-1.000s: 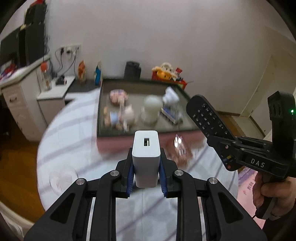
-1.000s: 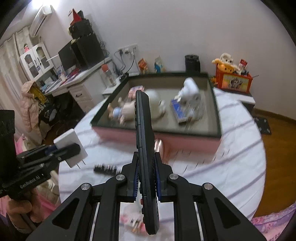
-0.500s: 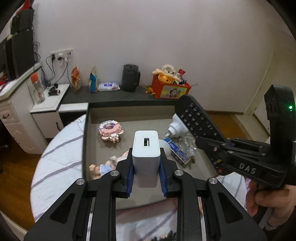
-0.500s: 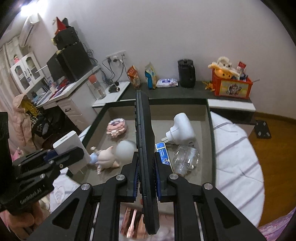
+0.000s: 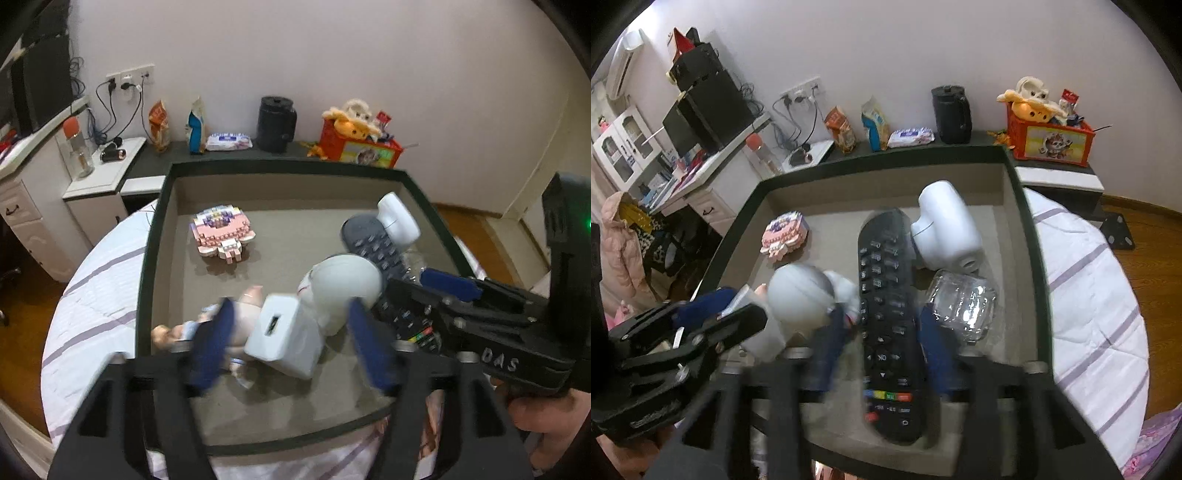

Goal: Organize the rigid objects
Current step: 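Carry the charger and remote into the box and open both tools, then withdraw both open tools from the box back over the table, then grasp the pink block cat with the right tool while the left tool grasps the black hair clip, then carry the block cat and hair clip into the box and open both tools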

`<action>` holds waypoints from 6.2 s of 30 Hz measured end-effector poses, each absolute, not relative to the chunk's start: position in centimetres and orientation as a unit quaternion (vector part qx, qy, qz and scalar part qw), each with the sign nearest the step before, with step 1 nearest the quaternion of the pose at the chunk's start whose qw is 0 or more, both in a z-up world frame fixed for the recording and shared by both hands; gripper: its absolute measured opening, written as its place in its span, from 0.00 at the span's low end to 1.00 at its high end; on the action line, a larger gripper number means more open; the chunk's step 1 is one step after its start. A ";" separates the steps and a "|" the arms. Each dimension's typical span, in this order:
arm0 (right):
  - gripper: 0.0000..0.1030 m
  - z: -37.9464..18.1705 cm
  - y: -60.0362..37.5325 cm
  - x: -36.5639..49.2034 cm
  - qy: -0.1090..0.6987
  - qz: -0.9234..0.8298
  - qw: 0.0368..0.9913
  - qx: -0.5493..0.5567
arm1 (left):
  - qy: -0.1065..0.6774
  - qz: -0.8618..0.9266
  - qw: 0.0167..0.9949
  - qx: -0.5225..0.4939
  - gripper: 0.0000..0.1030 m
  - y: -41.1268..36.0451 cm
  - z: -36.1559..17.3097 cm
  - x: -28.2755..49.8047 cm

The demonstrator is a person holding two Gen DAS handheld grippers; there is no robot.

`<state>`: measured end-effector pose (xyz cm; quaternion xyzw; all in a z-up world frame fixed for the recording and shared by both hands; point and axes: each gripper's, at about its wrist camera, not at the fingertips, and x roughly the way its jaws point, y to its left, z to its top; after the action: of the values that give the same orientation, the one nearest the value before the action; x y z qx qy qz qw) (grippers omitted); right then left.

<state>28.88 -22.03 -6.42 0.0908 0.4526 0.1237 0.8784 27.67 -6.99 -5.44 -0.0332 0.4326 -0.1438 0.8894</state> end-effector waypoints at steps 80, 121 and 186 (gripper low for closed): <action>0.79 0.8 -20.5 -0.1 0.375 0.085 0.922 0.053 | 0.377 -0.042 0.923 -0.060 1.00 1.9 -0.5 0.0; 0.57 -10.6 -18.9 8.0 0.471 0.138 0.870 0.046 | 0.460 -0.055 0.885 -0.038 1.00 -0.8 -8.1 8.7; 0.57 -0.2 -19.0 15.7 0.376 0.161 0.913 0.009 | 0.375 -0.167 0.912 -0.016 0.18 -0.5 -1.3 17.0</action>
<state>15.66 -18.96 -0.24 0.0090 0.3756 0.1614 0.9126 16.97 -0.49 -1.35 -0.0165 0.3750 -0.1666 0.9118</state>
